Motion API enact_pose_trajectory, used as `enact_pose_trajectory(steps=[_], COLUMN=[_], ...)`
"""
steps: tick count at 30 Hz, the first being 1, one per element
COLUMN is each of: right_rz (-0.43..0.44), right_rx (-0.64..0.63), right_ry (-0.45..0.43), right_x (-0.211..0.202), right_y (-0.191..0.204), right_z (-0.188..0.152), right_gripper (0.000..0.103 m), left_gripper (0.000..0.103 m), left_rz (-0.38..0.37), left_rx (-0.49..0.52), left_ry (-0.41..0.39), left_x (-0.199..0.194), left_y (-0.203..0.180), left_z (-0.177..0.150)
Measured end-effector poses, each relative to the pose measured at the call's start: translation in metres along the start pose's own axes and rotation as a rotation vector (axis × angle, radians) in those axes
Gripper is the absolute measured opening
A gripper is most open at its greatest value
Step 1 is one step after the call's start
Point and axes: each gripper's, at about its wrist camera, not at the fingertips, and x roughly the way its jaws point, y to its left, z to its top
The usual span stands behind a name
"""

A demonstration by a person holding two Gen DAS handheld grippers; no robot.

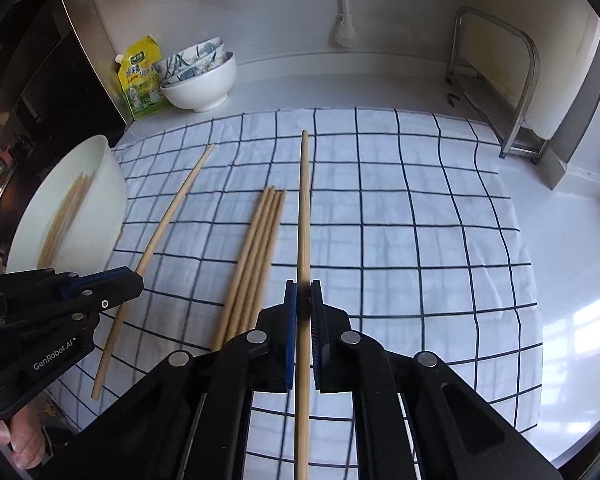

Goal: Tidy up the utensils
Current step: 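Carry the chopstick in the left gripper over the basin while the right gripper carries its own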

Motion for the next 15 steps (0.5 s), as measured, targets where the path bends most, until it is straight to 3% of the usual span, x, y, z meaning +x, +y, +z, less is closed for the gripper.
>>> enact_pose_trajectory(steps=[8,15], right_rz=[0.121,0.217], right_rx=[-0.072,-0.158], right_ry=[-0.062,-0.042], right_x=[-0.014,0.012], right_y=[0.096,0.200], right_z=[0.038,0.062], right_gripper=[0.006,0.006], left_gripper=[0.007,0.007], left_rz=[0.072,0.152], left_rx=[-0.092,-0.198], left_ry=[-0.110,-0.098], left_x=[-0.061,-0.077], left_y=[0.086,0.186], left_z=[0.010,-0.008])
